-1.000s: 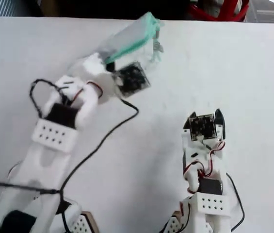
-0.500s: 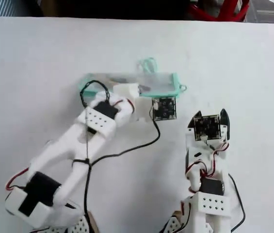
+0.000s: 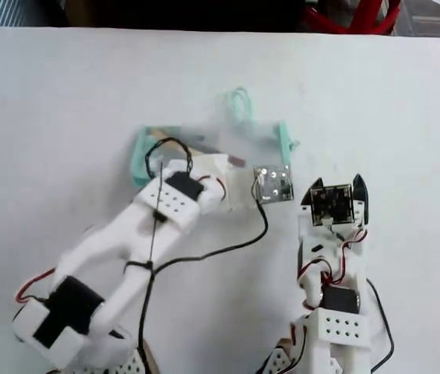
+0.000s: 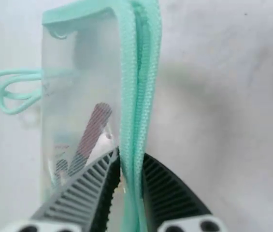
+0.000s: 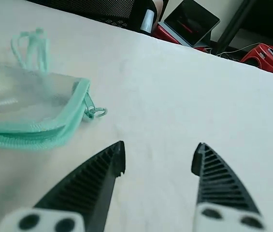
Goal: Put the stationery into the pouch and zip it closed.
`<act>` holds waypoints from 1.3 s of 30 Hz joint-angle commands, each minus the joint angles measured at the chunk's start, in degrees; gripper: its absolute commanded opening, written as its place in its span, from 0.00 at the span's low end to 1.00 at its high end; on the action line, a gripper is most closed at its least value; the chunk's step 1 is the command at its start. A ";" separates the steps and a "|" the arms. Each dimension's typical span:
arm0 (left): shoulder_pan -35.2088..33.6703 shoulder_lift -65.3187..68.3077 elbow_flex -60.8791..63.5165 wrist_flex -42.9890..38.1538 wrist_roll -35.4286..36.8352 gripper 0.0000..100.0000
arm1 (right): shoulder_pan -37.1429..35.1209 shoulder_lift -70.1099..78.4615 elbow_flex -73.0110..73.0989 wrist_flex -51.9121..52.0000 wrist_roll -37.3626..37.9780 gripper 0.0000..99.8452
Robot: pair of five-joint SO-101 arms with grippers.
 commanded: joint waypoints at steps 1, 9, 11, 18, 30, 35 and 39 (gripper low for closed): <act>2.59 -5.67 0.97 7.82 0.88 0.03 | 0.48 -0.57 0.26 -1.19 0.53 0.22; 2.33 -6.29 4.04 14.33 1.23 0.07 | 0.48 -0.57 0.26 -1.19 0.53 0.22; 2.15 -5.14 5.63 13.19 1.41 0.13 | 0.48 -0.57 0.26 -1.19 0.53 0.22; 2.15 -1.27 5.27 2.20 3.78 0.13 | 0.48 -0.57 0.26 -1.10 0.62 0.22; 1.71 14.73 -14.77 9.76 8.79 0.13 | 0.57 -0.40 0.26 -1.10 0.62 0.22; 2.15 15.16 -20.40 14.77 16.35 0.17 | 0.57 -0.40 0.26 -1.10 0.62 0.22; 2.42 15.16 -27.69 22.51 19.08 0.18 | 0.57 -0.31 0.26 -1.10 0.62 0.22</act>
